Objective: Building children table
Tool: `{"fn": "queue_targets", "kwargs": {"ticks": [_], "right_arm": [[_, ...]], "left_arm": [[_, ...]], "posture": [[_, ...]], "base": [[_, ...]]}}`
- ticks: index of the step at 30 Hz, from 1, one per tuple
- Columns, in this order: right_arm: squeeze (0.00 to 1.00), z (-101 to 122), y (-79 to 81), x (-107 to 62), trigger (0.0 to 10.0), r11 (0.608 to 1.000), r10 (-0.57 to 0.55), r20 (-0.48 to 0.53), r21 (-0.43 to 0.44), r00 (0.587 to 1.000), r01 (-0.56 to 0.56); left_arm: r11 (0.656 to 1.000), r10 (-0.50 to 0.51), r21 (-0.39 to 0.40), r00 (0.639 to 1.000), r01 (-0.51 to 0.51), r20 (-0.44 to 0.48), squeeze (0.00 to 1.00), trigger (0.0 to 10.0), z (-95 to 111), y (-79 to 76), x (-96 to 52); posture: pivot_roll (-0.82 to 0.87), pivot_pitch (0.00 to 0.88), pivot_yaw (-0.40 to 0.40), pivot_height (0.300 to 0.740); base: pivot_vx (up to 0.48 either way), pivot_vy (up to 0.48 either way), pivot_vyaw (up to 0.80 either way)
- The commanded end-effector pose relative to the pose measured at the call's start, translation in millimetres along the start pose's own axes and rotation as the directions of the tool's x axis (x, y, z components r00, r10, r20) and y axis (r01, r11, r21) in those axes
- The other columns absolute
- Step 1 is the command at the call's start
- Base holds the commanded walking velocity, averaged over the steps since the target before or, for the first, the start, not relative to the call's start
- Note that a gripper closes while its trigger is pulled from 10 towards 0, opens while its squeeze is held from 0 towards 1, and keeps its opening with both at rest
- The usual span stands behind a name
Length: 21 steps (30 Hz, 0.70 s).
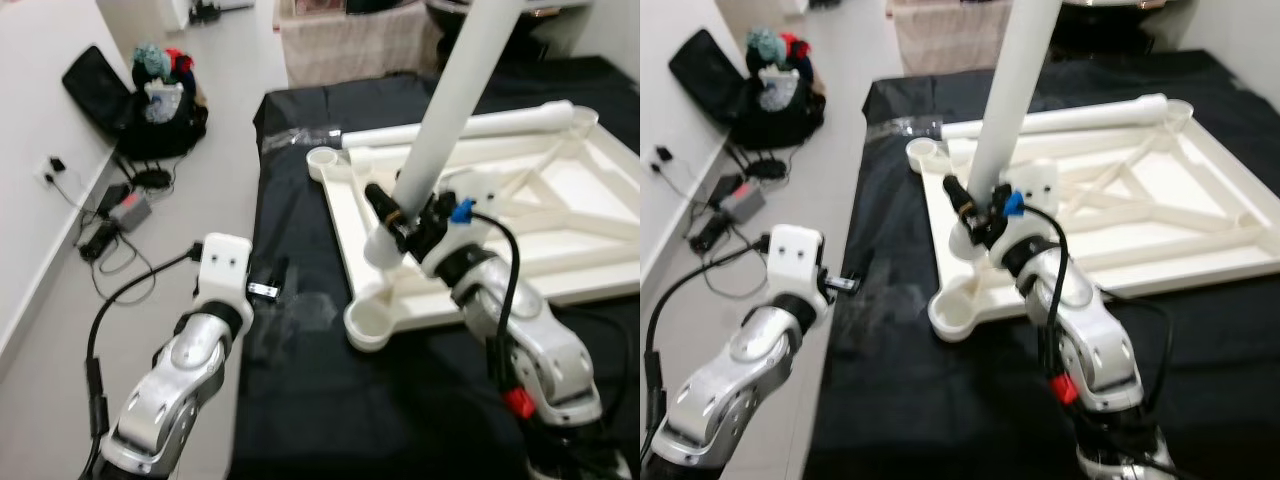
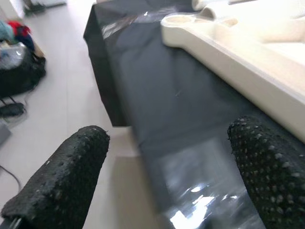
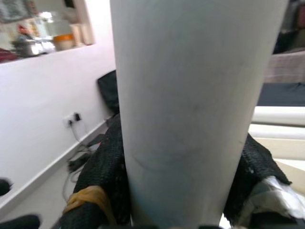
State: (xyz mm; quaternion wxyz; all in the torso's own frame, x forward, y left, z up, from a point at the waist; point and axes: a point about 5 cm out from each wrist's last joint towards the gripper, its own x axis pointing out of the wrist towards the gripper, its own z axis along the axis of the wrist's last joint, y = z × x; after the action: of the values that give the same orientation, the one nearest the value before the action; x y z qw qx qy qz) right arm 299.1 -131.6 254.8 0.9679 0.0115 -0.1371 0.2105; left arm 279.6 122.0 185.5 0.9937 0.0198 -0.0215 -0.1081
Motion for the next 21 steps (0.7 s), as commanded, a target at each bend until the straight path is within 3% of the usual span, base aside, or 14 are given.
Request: {"fn": "queue_targets", "kwargs": {"ticks": [1,7,10,13,16,17,19,21], "right_arm": [[0.0,-2.3,8.3,0.3,10.0,0.999,0.036,-0.004,0.0,0.999,-0.036],[0.0,-3.4,5.6,-0.5,10.0,0.997,0.054,-0.02,-0.049,0.998,-0.055],[0.0,-3.5,-0.4,-2.0,10.0,0.991,0.082,-0.039,-0.103,0.996,-0.086],[0.0,-1.3,-14.3,-9.2,10.0,0.977,0.172,-0.063,-0.117,0.983,-0.178],[0.0,0.9,-21.1,-13.1,10.0,0.97,0.215,-0.065,-0.104,0.974,-0.221],[0.0,3.4,-26.7,-19.0,10.0,0.954,0.284,-0.071,-0.083,0.956,-0.29],[0.0,3.4,-26.7,-19.0,10.0,0.954,0.284,-0.071,-0.083,0.956,-0.29],[0.0,12.7,-37.7,-29.4,10.0,0.908,0.409,-0.076,-0.061,0.909,-0.414]], "left_arm": [[1.0,-0.007,-0.008,1.0,0.007,-0.03,0.0,10.0,-8.6,0.9,-3.5],[1.0,-0.011,-0.02,0.999,0.01,-0.045,0.0,10.0,-11.6,4.5,-6.6],[0.996,-0.078,-0.037,0.997,0.077,-0.025,0.0,10.0,-9.8,3.0,-10.2],[0.983,-0.171,-0.057,0.985,0.172,0.027,0.0,10.0,-6.3,-1.0,-16.7],[0.979,-0.198,-0.048,0.979,0.2,0.04,0.0,10.0,-5.8,-2.6,-18.3],[0.971,-0.234,-0.039,0.971,0.236,0.045,0.0,10.0,-5.8,-4.9,-19.9],[0.971,-0.234,-0.039,0.971,0.236,0.045,0.0,10.0,-5.8,-4.9,-19.9],[0.941,-0.334,-0.033,0.941,0.336,0.054,0.0,10.0,-5.2,-12.1,-24.7]], "posture": [[-0.01,0.204,0.033,0.74],[-0.01,0.214,0.025,0.74],[-0.01,0.225,0.016,0.74],[-0.01,0.236,0.01,0.74],[-0.02,0.243,0.009,0.74],[-0.02,0.246,0.008,0.74],[-0.02,0.246,0.008,0.74],[-0.02,0.26,0.011,0.74]], "base": [[0.0,0.0,0.0],[0.0,0.0,0.0],[0.0,0.0,0.0],[0.0,0.0,0.0],[0.0,0.0,0.0],[0.0,0.0,0.0],[0.0,0.0,0.0],[0.0,0.0,0.0]]}}
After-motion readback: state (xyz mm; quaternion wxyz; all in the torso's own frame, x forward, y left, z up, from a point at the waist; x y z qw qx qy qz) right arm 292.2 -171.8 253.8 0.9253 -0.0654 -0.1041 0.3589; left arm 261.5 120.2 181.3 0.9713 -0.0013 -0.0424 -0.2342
